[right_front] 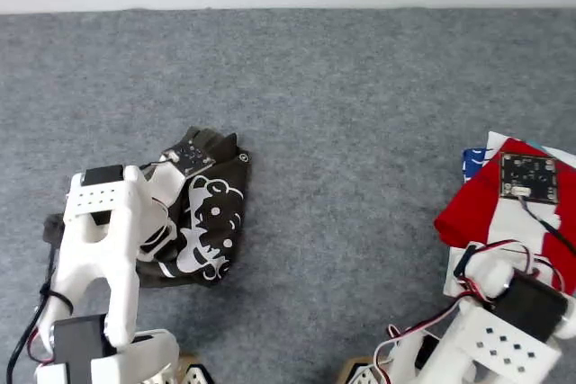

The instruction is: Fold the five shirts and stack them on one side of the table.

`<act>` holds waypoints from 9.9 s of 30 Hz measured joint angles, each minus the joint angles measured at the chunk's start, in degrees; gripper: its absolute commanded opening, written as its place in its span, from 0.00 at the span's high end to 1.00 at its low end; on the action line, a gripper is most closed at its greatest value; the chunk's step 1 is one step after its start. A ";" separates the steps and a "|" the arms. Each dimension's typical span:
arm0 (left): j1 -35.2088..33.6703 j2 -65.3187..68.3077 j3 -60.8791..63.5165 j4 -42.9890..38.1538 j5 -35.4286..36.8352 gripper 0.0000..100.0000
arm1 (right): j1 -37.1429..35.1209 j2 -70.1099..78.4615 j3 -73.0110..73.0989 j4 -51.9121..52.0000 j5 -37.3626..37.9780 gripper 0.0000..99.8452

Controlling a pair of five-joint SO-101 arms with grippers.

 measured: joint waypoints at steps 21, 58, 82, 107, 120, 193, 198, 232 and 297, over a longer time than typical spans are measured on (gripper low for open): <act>0.00 0.00 -9.05 4.57 0.00 0.98 | 0.00 0.00 0.00 0.00 0.00 0.99; -25.41 -37.98 -44.48 24.97 16.79 0.99 | -31.91 13.89 -1.58 -13.01 -13.71 0.98; -25.76 -62.07 -23.03 24.97 18.64 0.99 | -63.12 93.80 -79.21 -16.09 -14.33 0.97; -25.76 -62.07 -22.59 24.97 18.81 0.99 | -77.01 119.21 -104.53 -16.35 -20.57 0.71; -25.76 -62.59 -19.96 24.97 18.81 0.99 | -71.47 126.33 -106.90 -9.49 -16.79 0.99; -0.53 30.42 -56.70 18.73 22.42 0.78 | -45.89 77.98 -72.44 0.09 -13.71 0.73; -0.35 43.69 -68.66 18.73 25.49 0.78 | -45.80 77.71 -71.82 0.09 -13.71 0.73; 6.24 57.67 -95.91 24.62 26.29 0.99 | -41.49 77.63 -71.82 0.09 -13.71 0.73; -0.88 -48.18 -5.19 23.82 22.42 0.99 | -59.96 102.68 -71.82 -23.38 -8.62 0.84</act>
